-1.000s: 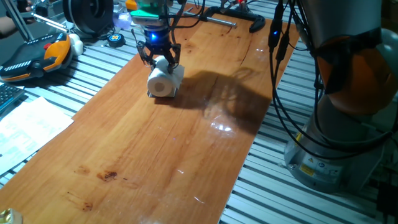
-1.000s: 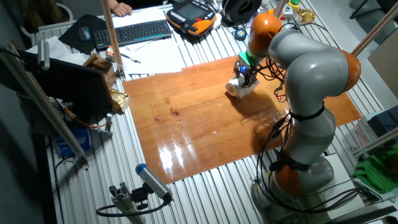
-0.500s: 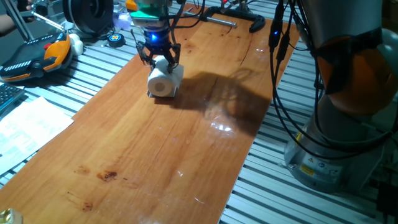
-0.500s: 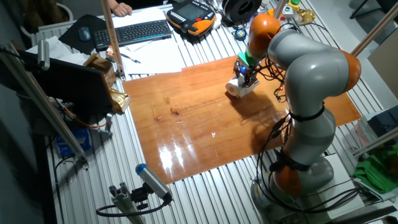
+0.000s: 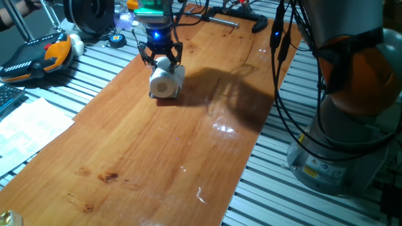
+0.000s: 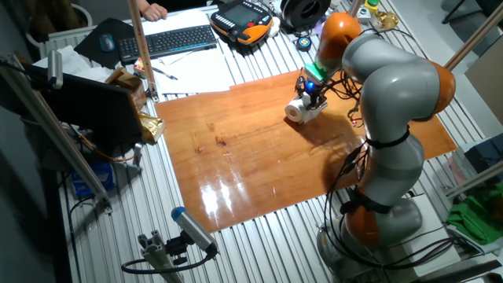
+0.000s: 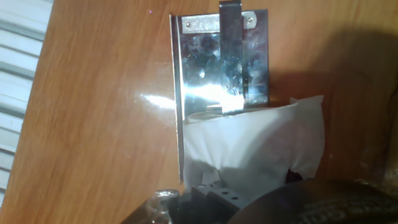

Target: Take the roll of paper down from the shelf

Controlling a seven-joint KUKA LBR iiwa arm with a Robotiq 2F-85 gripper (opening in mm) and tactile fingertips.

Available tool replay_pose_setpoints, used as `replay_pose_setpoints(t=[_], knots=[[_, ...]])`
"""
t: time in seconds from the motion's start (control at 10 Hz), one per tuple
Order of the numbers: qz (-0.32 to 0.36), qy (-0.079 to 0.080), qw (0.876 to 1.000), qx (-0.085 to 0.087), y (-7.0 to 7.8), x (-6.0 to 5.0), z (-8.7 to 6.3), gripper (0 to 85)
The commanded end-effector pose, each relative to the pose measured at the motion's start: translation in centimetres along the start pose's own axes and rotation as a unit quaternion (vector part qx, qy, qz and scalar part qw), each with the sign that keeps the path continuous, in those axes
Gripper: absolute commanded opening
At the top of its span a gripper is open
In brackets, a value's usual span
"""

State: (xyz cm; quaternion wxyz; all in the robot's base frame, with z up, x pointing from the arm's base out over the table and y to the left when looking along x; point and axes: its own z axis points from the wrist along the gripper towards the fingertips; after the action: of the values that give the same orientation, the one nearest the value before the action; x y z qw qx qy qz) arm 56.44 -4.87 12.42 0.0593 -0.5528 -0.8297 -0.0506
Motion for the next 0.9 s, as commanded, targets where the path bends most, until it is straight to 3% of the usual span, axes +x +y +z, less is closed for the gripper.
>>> replay_pose_setpoints(t=[0.0,0.1,0.2,0.5,0.8], knots=[[0.003,0.015,1.0,0.002,0.0,0.0,0.0,0.7],[0.009,0.013,1.0,-0.001,0.0,0.0,0.0,0.7],[0.016,0.013,1.0,-0.002,0.3,0.8,0.1,0.7],[0.043,0.003,0.999,0.003,1.5,4.8,-0.4,0.7],[0.052,0.0,0.999,0.005,2.4,7.7,-0.3,0.7]])
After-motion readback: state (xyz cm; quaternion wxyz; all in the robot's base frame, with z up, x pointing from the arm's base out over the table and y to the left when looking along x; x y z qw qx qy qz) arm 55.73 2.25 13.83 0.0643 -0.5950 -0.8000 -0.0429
